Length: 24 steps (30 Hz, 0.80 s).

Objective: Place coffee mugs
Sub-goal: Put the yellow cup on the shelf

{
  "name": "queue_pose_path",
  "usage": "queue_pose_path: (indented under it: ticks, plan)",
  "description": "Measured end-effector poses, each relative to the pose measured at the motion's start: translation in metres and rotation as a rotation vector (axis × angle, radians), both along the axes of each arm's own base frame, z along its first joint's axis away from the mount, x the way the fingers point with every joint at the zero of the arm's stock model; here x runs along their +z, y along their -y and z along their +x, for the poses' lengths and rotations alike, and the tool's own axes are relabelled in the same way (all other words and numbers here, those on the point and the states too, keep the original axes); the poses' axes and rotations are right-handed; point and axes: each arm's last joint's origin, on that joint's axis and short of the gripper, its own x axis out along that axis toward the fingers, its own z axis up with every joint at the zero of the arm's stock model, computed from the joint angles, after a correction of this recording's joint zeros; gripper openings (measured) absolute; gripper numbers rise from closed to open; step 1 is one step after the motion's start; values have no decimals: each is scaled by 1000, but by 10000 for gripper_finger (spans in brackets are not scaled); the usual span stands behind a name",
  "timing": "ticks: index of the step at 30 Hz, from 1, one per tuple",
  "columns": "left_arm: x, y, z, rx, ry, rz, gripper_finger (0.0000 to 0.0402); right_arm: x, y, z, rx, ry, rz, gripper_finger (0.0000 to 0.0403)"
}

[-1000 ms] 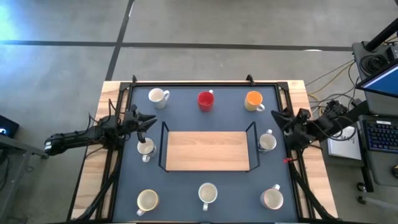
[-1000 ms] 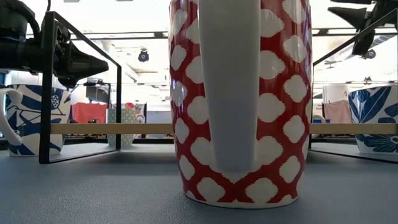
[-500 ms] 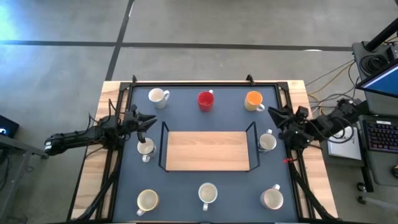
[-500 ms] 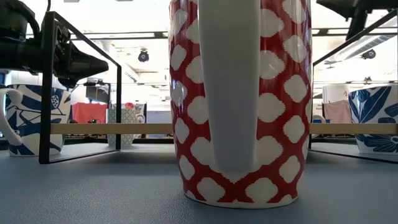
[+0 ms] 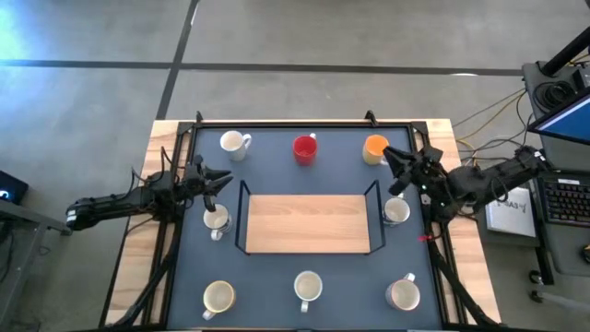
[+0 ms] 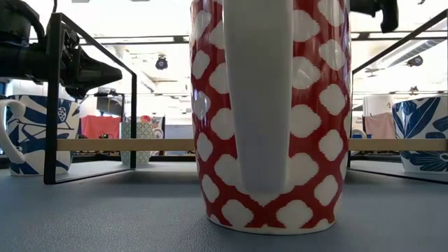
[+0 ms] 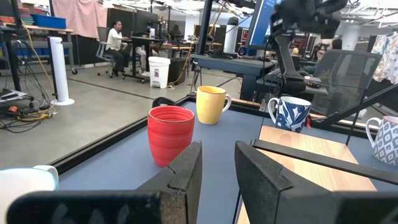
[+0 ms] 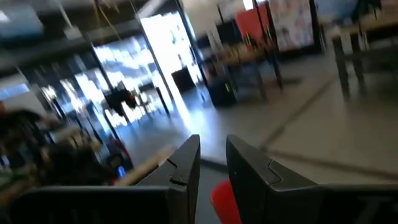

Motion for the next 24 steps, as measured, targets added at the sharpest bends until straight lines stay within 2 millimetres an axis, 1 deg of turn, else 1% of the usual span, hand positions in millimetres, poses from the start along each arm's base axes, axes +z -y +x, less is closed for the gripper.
queue_pose_path:
  ticks: [3,7,12,16,24]
  plan:
    - [0,0,0,0,0,0,78,-2,5,-5,-25,-86,89,83]
    - [0,0,0,0,0,0,78,-1,8,-11,-72,-155,175,117]
    - [0,0,0,0,0,0,78,3,12,-9,-118,-115,310,152]
    - [0,0,0,0,0,0,78,3,16,-1,-124,-115,373,159]
    - [0,0,0,0,0,0,78,-2,30,21,-170,-216,395,151]
